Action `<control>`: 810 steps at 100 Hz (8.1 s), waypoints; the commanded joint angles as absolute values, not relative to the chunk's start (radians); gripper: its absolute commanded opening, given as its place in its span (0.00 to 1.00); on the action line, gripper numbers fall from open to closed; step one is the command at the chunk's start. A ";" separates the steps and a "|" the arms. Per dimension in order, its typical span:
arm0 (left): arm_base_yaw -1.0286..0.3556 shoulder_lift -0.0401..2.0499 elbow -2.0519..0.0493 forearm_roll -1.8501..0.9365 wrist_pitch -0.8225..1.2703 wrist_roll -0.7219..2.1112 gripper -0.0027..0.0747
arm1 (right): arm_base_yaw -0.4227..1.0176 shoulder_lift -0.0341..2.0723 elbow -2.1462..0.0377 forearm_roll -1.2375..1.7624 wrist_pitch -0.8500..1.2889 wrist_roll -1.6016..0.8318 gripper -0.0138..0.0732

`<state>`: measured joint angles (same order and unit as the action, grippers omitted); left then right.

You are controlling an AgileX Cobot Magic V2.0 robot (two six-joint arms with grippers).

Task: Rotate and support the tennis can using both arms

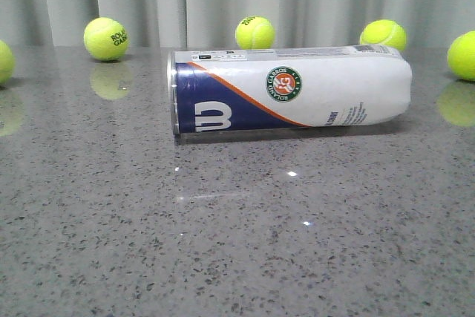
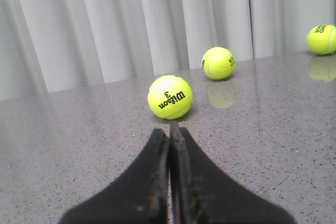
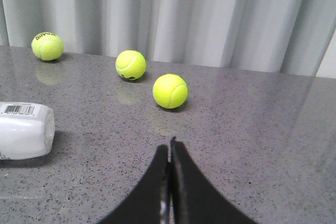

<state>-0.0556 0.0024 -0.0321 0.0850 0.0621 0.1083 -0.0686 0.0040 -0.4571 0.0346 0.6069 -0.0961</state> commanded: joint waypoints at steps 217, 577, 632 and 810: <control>-0.317 1.653 -1.042 -1.668 1.101 0.920 0.04 | -0.076 0.019 -0.480 0.034 0.530 -0.104 0.08; -0.504 1.613 -1.842 -0.552 1.056 0.377 0.50 | -0.076 0.019 -0.480 0.034 0.530 -0.104 0.08; -0.504 1.592 -1.848 -0.629 0.970 0.476 0.37 | -0.076 0.019 -0.480 0.034 0.530 -0.104 0.08; -0.208 0.574 -0.361 -0.506 0.000 0.504 0.01 | -0.076 0.019 -0.480 0.034 0.530 -0.104 0.08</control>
